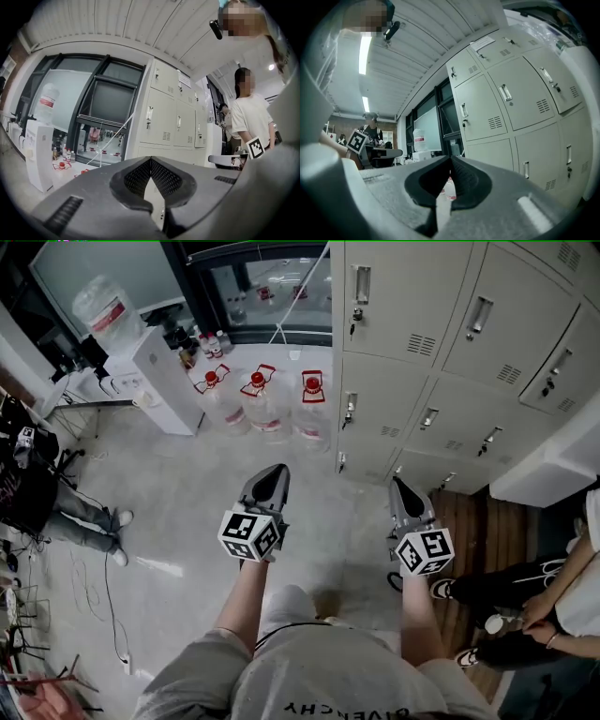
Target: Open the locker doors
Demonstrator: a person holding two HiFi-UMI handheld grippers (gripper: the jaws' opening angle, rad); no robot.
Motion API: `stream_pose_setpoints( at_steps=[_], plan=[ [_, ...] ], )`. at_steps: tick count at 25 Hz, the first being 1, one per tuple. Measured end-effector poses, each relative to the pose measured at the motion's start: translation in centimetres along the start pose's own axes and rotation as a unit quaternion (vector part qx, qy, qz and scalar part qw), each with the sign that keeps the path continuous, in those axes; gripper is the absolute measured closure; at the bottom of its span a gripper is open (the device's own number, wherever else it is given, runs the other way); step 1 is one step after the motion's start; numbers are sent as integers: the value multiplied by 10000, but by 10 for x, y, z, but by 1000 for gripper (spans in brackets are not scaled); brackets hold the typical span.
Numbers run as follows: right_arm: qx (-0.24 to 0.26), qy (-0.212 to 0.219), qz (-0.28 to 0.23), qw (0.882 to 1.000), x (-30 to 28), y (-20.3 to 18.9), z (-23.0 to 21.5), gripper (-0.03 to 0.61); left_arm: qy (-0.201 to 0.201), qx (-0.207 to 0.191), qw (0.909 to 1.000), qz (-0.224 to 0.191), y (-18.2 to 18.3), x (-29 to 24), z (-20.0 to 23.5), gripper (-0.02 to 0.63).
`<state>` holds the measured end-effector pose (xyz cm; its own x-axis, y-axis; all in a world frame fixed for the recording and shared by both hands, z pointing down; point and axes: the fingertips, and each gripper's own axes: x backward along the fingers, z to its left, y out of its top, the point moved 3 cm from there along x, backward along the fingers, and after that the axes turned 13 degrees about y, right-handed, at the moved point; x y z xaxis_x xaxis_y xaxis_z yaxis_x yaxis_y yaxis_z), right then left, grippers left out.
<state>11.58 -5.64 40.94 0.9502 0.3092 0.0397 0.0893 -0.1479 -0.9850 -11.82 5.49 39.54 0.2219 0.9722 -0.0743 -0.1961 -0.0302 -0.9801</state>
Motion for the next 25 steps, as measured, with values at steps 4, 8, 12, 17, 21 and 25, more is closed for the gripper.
stream_pose_setpoints(
  at_steps=[4,8,12,17,21,25],
  plan=[
    [-24,112,-34,9999,-28,8,-7,582,-64,-24,10000,-42,13,-22,9,615],
    [112,195,-130,9997,-66,22,-23,577,-239,-104,9996,-111,25,-57,19,615],
    [262,162,-283,9991,-115,49,-46,560,-415,-208,9987,-207,44,-106,34,615],
    [439,155,-505,9976,-182,90,-69,541,-637,-199,9975,-242,71,-160,57,615],
    [672,22,-637,9957,-227,125,-91,532,-837,-136,9960,-269,91,-210,63,615],
    [792,-141,-721,9941,-262,147,-108,515,-983,-167,9947,-238,100,-246,69,615]
  ],
)
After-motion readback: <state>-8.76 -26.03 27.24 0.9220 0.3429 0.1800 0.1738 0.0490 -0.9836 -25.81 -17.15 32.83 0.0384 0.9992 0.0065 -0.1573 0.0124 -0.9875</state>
